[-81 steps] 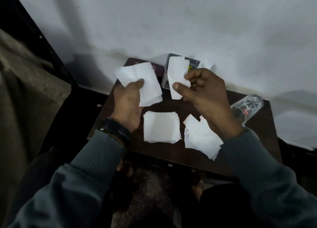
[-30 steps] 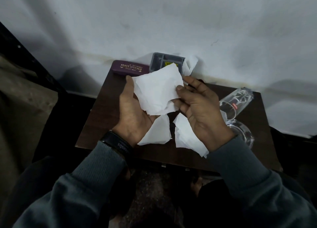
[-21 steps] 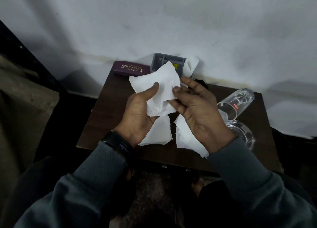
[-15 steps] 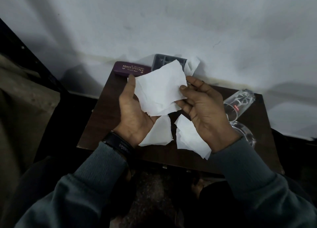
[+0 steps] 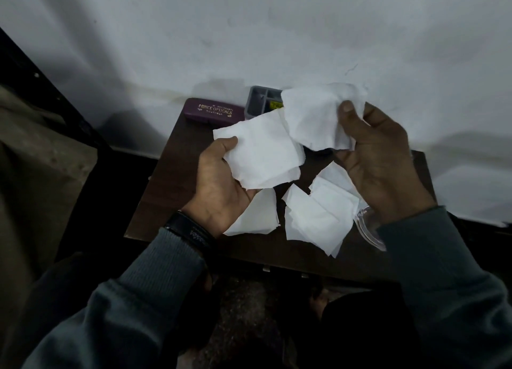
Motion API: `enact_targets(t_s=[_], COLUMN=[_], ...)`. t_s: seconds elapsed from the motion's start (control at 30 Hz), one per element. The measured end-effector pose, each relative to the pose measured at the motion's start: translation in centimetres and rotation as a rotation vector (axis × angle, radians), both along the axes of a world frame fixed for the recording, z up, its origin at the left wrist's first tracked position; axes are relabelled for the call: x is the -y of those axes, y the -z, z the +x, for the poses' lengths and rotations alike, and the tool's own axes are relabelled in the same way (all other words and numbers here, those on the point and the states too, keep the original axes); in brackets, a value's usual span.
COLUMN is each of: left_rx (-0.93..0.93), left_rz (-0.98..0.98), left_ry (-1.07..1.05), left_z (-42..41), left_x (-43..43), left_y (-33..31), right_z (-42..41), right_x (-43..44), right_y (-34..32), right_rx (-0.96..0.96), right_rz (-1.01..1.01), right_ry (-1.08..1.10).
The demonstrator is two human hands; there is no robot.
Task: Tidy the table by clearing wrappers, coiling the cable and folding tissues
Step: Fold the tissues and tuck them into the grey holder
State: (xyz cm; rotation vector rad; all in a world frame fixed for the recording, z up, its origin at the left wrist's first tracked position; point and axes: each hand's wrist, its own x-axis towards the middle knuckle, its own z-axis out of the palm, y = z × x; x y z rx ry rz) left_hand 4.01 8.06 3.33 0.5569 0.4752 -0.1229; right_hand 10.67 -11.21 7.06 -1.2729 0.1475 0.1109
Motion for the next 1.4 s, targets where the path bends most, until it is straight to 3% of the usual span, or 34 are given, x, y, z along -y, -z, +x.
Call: enact_targets(t_s=[0.1, 0.17, 0.37, 0.53, 0.7, 0.87, 0.97, 1.03, 1.13, 1.2, 1.4], left_rx=[-0.035, -0.048, 0.018, 0.028, 0.033, 0.018, 0.013, 0.050, 0.102, 0.118, 0.152], left_rz=[0.041, 0.096, 0.209, 0.180, -0.064, 0.277, 0.362, 0.426, 0.478, 0.497, 0.663], left_ry=[0.017, 0.027, 0.028, 0.045, 0.104, 0.045, 0.014, 0.040, 0.122, 0.173, 0.203], left_z=[0.2, 0.3, 0.5, 0.4, 0.3, 0.2, 0.3, 0.2, 0.2, 0.2, 0.4], left_x=[0.3, 0.4, 0.7, 0.8, 0.6, 1.1, 1.0, 0.8, 0.3, -0.1, -1.2], left_y=[0.1, 0.3, 1.3, 1.3, 0.3, 0.2, 0.7, 0.4, -0.1, -0.2, 0.0], right_z=[0.0, -0.4, -1.9, -2.5, -2.6, -2.7, -2.2, -1.7, -1.4, -1.0, -0.5], right_x=[-0.6, -1.4, -3.9, -4.9, -5.1, -5.2, -4.7, -3.9, -2.7, -2.3, -1.7], right_y=[0.2, 0.5, 1.7, 2.7, 2.8, 3.1, 2.7, 2.1, 1.7, 1.8, 2.1], right_rx=[-0.107, -0.128, 0.088, 0.171, 0.209, 0.180, 0.149, 0.019, -0.258, -0.309, -0.220], right_rz=[0.247, 0.262, -0.238, -0.359, -0.454, -0.507, -0.540, -0.447, -0.146, -0.087, -0.169], right_ry=[-0.019, -0.069, -0.097, -0.043, -0.028, -0.006, -0.014, -0.207, -0.482, -0.511, -0.360])
